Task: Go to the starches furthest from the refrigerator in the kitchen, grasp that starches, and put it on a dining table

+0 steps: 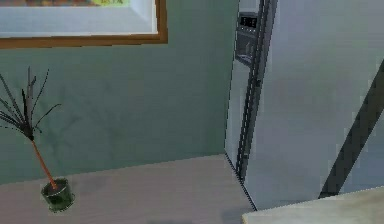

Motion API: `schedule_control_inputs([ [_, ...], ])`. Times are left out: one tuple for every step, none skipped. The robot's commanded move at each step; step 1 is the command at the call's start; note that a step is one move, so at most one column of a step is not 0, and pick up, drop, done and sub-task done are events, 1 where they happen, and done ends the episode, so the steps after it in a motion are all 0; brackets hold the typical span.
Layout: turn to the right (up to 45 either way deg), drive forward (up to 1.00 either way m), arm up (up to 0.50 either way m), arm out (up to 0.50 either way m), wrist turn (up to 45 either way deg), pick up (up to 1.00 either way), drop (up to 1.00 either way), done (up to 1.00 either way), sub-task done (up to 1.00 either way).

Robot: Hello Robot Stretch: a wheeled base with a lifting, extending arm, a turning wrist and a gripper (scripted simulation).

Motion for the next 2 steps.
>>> schedule_control_inputs([
  [0.0,0.00,0.00,0.00,27.0,0.00,0.00,0.00,0.00],
  [0.0,0.00,-0.32,0.00,0.0,0.00,0.00,0.00,0.00],
])
